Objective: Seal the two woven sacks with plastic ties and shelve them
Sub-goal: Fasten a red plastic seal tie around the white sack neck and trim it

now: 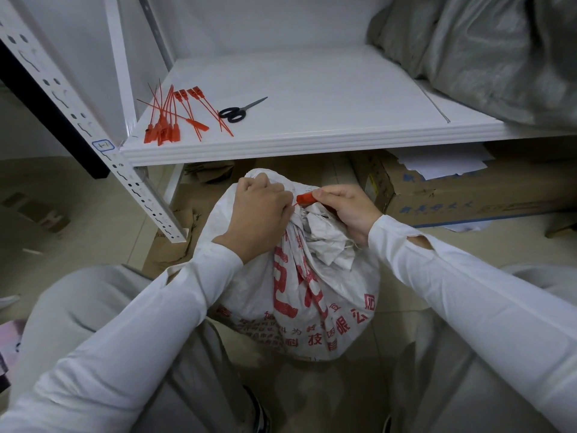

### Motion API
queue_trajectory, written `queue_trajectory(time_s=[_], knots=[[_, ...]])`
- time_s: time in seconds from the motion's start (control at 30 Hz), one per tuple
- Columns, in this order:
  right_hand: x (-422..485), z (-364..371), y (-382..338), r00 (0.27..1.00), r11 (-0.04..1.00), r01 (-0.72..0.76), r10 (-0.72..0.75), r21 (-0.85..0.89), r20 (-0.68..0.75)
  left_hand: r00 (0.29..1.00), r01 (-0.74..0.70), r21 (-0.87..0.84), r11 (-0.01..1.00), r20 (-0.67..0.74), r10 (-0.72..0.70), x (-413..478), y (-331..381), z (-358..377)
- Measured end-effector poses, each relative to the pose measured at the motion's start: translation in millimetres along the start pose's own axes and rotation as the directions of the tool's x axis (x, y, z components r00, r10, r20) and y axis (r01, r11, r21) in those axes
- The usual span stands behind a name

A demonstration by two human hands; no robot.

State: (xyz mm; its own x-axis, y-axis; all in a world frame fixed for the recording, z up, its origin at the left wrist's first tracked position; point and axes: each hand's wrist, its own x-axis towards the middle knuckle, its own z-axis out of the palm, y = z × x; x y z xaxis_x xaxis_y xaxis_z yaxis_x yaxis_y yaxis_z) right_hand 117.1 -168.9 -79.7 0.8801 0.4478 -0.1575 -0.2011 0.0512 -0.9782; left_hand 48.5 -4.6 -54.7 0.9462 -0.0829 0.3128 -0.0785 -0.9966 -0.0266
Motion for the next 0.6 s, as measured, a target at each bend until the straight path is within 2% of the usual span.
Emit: queue_trajectory(time_s=[0.43, 0.6], knots=[[-0.4, 0.9, -7.3, 0.99, 0.957, 0.141, -0.128, -0.252, 0.066, 0.998, -0.021, -0.039, 0.999, -0.059, 0.018, -2.1, -3.8, 1.1], [0.1, 0.5, -4.8, 0.991, 0.966, 0.128, -0.117, -0.226, 0.063, 0.997, -0.039, -0.063, 0.997, -0.067, 0.035, -1.4, -3.5, 1.0]])
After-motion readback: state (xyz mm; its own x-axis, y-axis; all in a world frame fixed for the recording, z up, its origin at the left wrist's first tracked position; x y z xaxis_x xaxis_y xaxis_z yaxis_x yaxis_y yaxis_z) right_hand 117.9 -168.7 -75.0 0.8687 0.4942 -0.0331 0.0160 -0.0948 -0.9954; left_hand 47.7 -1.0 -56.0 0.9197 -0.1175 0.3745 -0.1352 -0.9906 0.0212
